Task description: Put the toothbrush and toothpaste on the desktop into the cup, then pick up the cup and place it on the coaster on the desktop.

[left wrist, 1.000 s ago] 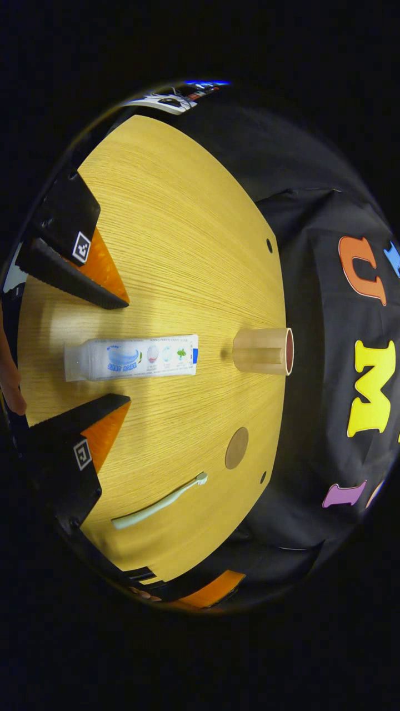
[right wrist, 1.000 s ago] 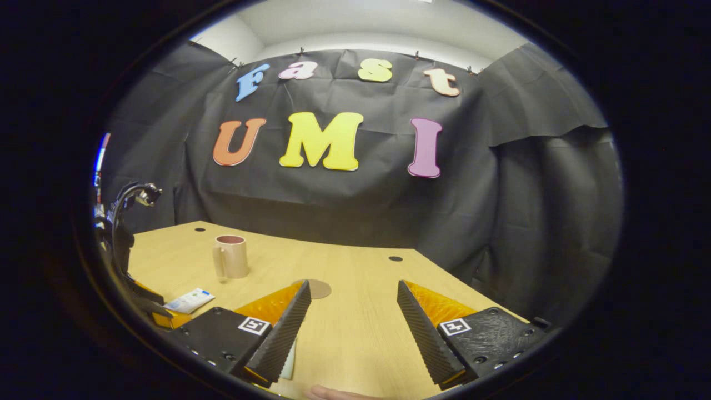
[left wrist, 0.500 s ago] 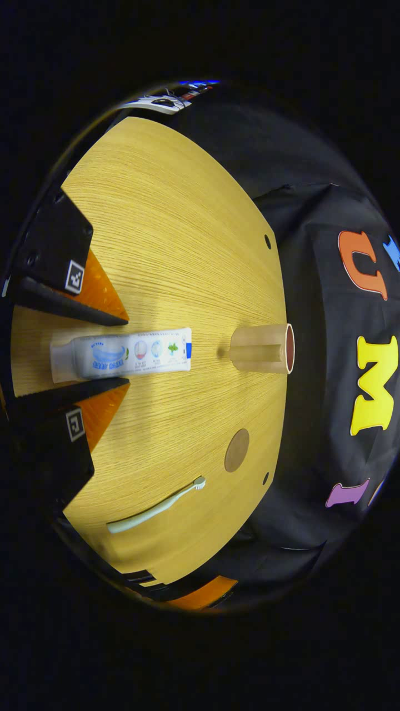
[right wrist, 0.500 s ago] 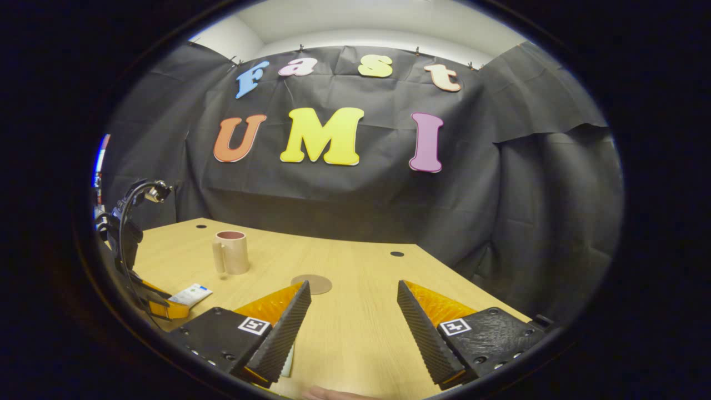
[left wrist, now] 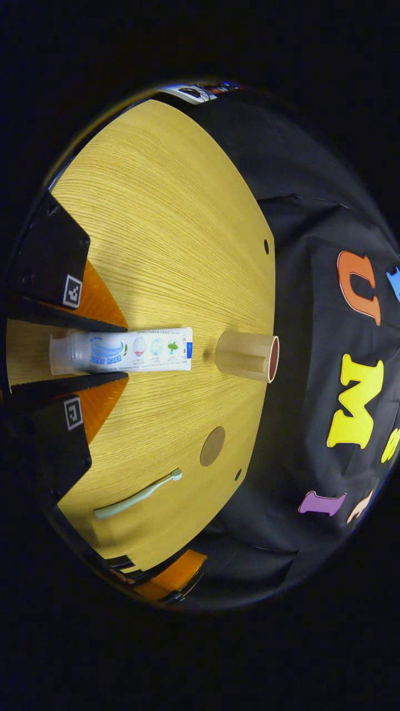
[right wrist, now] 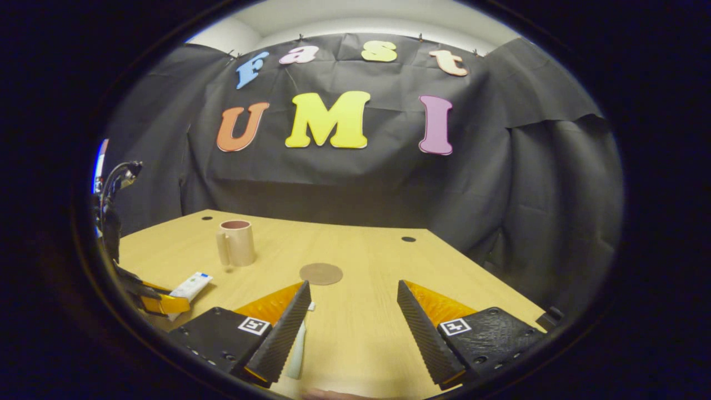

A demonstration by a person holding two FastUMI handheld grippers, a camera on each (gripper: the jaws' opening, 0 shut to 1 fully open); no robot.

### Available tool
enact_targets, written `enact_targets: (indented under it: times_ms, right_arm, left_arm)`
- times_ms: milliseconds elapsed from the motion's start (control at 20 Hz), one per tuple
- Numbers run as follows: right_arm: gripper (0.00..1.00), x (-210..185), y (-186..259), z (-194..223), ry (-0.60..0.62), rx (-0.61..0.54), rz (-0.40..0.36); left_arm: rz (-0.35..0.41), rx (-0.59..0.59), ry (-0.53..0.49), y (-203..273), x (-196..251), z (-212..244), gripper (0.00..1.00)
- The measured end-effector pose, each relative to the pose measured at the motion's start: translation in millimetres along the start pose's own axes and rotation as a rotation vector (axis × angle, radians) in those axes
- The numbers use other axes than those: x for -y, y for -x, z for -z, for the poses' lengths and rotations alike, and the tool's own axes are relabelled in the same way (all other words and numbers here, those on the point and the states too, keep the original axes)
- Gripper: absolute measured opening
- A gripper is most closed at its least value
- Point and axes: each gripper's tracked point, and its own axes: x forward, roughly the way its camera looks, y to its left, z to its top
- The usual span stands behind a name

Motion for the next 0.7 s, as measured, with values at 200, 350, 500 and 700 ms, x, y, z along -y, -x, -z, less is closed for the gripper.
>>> enact_targets:
  times_ms: [200, 350, 500, 700]
  right_arm:
    - [0.96, -20, -20, 13, 0.033, -0.047, -0.023]
    - [0.95, -31, -37, 35, 0.039, -0.129, -0.012]
    - [0.97, -43, -48, 56, 0.027, -0.225, -0.026]
    - [0.89, -56, -53, 81, 0.013, -0.347, -0.051]
  left_arm:
    - [0.012, 0.092, -0.003, 8, 0, -15, 0.43]
    - [0.023, 0.199, -0.012, 19, -1, -34, 0.43]
    - [0.073, 0.259, 0.01, 28, 10, -46, 0.43]
    - [0.101, 0.31, 0.025, 39, 13, -58, 0.43]
